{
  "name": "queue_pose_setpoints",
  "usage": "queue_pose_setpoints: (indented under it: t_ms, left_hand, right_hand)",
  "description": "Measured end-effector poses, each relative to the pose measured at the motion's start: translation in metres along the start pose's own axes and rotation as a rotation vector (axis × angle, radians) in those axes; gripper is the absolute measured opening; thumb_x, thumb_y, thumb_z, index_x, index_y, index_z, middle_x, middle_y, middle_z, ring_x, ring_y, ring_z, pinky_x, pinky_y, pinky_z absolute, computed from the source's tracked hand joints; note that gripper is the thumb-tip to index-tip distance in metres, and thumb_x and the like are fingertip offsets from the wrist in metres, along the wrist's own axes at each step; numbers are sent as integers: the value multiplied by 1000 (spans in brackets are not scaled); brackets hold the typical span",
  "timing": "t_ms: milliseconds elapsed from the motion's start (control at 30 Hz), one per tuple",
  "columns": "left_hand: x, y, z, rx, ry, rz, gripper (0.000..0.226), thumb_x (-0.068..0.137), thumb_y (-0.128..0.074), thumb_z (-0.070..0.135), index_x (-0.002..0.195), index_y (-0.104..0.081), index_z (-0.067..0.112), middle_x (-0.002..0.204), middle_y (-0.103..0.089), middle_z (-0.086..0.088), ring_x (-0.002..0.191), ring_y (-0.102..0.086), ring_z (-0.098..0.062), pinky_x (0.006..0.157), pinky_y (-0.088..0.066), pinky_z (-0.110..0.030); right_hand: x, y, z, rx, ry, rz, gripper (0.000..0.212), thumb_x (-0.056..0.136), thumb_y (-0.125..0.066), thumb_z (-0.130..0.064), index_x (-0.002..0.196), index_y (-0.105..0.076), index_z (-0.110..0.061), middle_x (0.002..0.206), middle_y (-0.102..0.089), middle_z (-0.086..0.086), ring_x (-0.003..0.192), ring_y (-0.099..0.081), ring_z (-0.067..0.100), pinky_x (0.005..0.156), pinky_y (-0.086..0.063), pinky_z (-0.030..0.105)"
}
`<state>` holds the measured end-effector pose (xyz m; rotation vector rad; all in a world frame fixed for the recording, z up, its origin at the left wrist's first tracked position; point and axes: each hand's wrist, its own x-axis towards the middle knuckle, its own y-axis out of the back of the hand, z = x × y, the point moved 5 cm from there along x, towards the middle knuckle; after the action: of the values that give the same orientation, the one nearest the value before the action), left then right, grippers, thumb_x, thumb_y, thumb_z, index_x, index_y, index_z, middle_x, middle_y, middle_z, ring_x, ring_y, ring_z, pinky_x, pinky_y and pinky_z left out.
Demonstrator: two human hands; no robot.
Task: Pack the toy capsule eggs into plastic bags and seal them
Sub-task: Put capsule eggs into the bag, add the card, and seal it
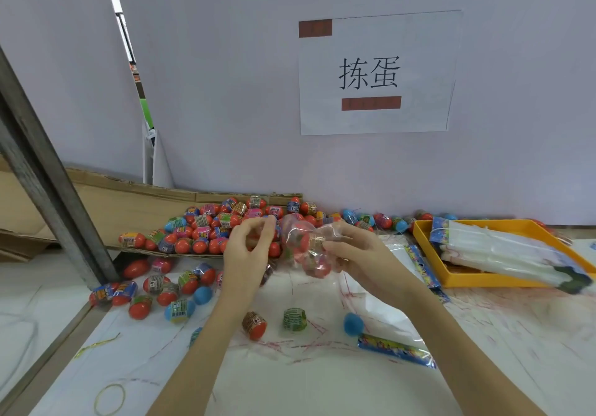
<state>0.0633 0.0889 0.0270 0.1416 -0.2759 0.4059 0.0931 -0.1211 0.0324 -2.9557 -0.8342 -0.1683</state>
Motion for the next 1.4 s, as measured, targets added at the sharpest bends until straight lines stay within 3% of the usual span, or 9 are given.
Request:
queue_pose_setpoints:
  t_ms: [100,300,433,533,700,867,1033,1133,1400]
  left_hand:
    - [-3,-14,-2,-53,125,-222,65,89,-56,69,100,-75,8,91,-66,-19,70,-57,-17,70,-53,-23]
    - [-8,-10,10,-3,-103,-57,33,92,-70,51,82,-75,21,77,-71,-14,78,-67,-41,76,-58,-56]
    - [-7,-3,11,49,-159,42,37,89,-72,50,79,-68,15,67,-64,-2,63,-60,-19,67,-56,-41]
    - [-6,1,11,85,-179,117,46,83,-74,53,74,-61,10,62,-53,0,56,-45,-10,61,-47,-27]
    - [-5,6,10,73,-224,160,40,85,-74,51,78,-63,13,64,-57,1,56,-46,-5,59,-45,-18]
    - [-2,10,10,53,-208,132,39,94,-66,49,76,-64,14,63,-58,2,60,-50,-7,62,-46,-20]
    - [-5,-10,7,30,-91,-146,50,97,-56,54,79,-63,8,56,-50,3,55,-43,-3,56,-42,-16]
    - [-7,-10,9,64,-144,-102,37,102,-61,36,88,-66,3,80,-61,-26,69,-53,-25,64,-49,-51]
    - [-6,-4,12,160,-217,32,26,106,-60,30,88,-69,12,66,-55,-20,56,-39,-18,54,-36,-35]
  right_hand:
    - [0,-1,-2,98,16,-21,22,99,-63,-18,116,-75,-13,117,-73,11,106,-69,26,87,-55,30]
    - [-1,-3,-5,-98,29,131,32,100,-58,-46,104,-82,-25,103,-79,4,96,-74,22,81,-61,28]
    - [-1,0,-3,-95,93,245,30,100,-60,-44,102,-84,-25,93,-80,8,86,-75,25,77,-62,32]
    - [2,4,-1,-148,144,337,41,99,-60,-47,100,-81,-12,87,-69,30,83,-63,48,79,-60,54]
    - [3,-6,0,-174,129,284,28,97,-60,-44,104,-82,-29,83,-78,0,78,-73,14,71,-60,23]
    - [3,-1,2,-165,85,300,13,96,-70,-20,105,-80,-20,91,-81,-1,86,-78,17,73,-62,23]
    - [-1,8,1,-7,116,419,15,98,-67,-25,102,-82,-26,96,-81,2,91,-78,20,76,-64,27]
    - [0,0,2,38,23,258,21,101,-63,-38,115,-78,-33,107,-79,3,97,-76,23,78,-63,30]
    - [2,-6,5,22,-66,97,35,88,-76,-30,118,-68,-13,103,-79,14,94,-77,31,80,-64,33]
